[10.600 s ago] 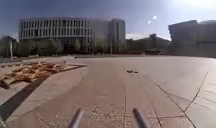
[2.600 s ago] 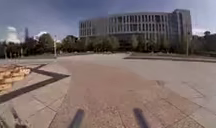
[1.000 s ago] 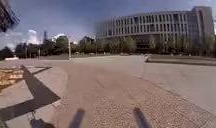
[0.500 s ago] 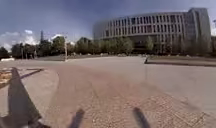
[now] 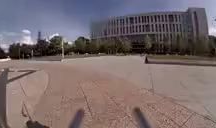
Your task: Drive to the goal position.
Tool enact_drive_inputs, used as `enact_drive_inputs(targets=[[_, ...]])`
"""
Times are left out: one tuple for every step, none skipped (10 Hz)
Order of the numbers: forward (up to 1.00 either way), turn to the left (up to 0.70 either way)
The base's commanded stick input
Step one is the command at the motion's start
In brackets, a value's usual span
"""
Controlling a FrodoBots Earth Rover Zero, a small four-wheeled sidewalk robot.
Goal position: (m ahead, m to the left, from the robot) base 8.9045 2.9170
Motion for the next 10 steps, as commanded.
enact_drive_inputs(targets=[[1.0,-0.39],[1.0,-0.4],[1.0,-0.4],[1.0,-0.4],[1.0,-0.39],[1.0,-0.34],[1.0,-0.02],[1.0,-0.02],[1.0,-0.02],[1.0,-0.02]])
